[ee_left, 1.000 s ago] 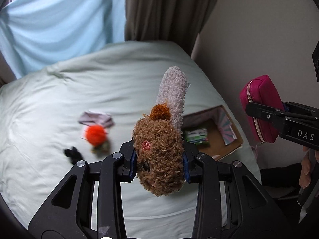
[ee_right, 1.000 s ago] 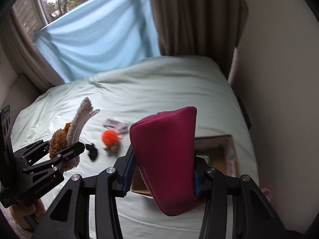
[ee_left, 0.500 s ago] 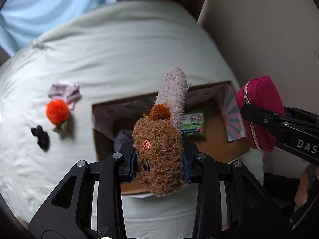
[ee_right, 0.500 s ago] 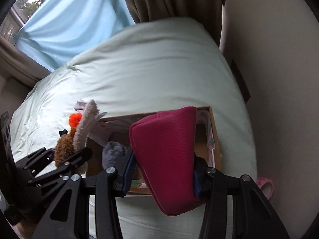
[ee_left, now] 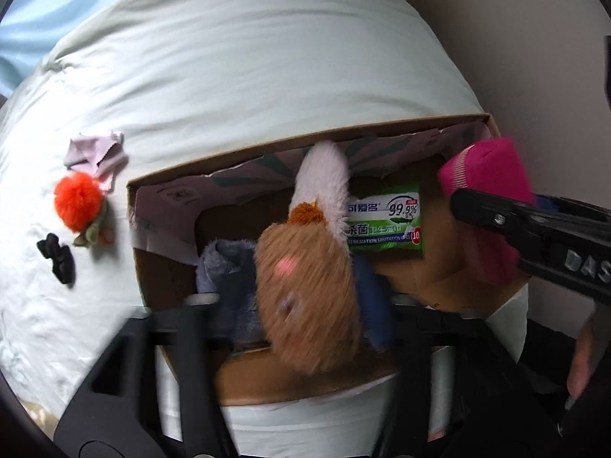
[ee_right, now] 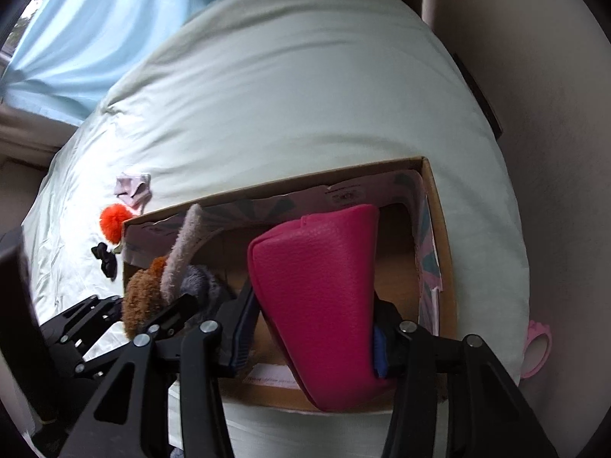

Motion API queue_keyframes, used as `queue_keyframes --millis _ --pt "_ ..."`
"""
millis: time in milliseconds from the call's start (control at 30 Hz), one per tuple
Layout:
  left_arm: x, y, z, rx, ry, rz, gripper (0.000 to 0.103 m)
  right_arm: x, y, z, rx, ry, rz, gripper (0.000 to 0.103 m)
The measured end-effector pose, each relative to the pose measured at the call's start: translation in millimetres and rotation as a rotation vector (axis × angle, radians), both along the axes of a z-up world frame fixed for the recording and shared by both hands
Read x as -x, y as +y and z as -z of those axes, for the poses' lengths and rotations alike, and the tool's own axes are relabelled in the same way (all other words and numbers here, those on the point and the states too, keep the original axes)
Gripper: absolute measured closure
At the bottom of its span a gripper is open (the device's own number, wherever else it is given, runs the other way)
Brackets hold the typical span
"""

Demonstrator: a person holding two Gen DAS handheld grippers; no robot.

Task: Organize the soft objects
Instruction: 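Carry the plush bear and pink pouch into the box and release both, then move both tools back toward the orange pompom and black scrunchie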

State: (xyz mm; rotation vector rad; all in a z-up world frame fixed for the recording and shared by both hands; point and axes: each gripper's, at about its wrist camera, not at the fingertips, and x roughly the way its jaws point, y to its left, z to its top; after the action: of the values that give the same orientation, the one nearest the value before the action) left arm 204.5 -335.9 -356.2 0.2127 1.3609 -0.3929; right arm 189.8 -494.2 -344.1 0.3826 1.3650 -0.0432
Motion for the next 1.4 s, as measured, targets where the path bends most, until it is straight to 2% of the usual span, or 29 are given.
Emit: queue_keyframes --millis 33,100,133,400,600,967,1133,1400 --pt "-0.7 1.4 0.7 -0.019 -0.008 0.0 0.0 -0.6 -2.5 1.6 0.007 0.003 0.003 0.045" --pt "-0.3 4.8 3.9 -0.047 -0.014 0.011 0.0 -1.3 -5.9 3.5 0.026 -0.003 0.005 0.004" --pt "-0.1 7.1 5.7 -0.051 -0.004 0.012 0.0 -1.5 -7.4 3.0 0.027 -0.01 0.002 0.0" --pt "0.0 20.5 3.7 -0.031 0.008 -0.023 0.0 4.3 -6.8 -0.3 0.029 -0.056 -0.003 0.0" --pt "12.3 30.0 -28.1 -0.014 -0.036 -0.027 0.0 14.2 3.2 -28.6 0.045 -0.108 -0.028 0.0" --pt "49.4 94.4 -128.7 0.081 -0.186 -0.094 0.0 45.4 53.3 -139.7 0.117 -0.275 -0.097 0.0" --pt "72.1 145.0 -179.4 0.119 -0.273 -0.171 0.0 65.7 88.6 -191.7 0.149 -0.377 -0.137 0.0" --pt "111.0 232.2 -235.8 0.131 -0.385 -0.27 0.0 103.2 159.7 -253.7 0.165 -0.495 -0.187 0.0"
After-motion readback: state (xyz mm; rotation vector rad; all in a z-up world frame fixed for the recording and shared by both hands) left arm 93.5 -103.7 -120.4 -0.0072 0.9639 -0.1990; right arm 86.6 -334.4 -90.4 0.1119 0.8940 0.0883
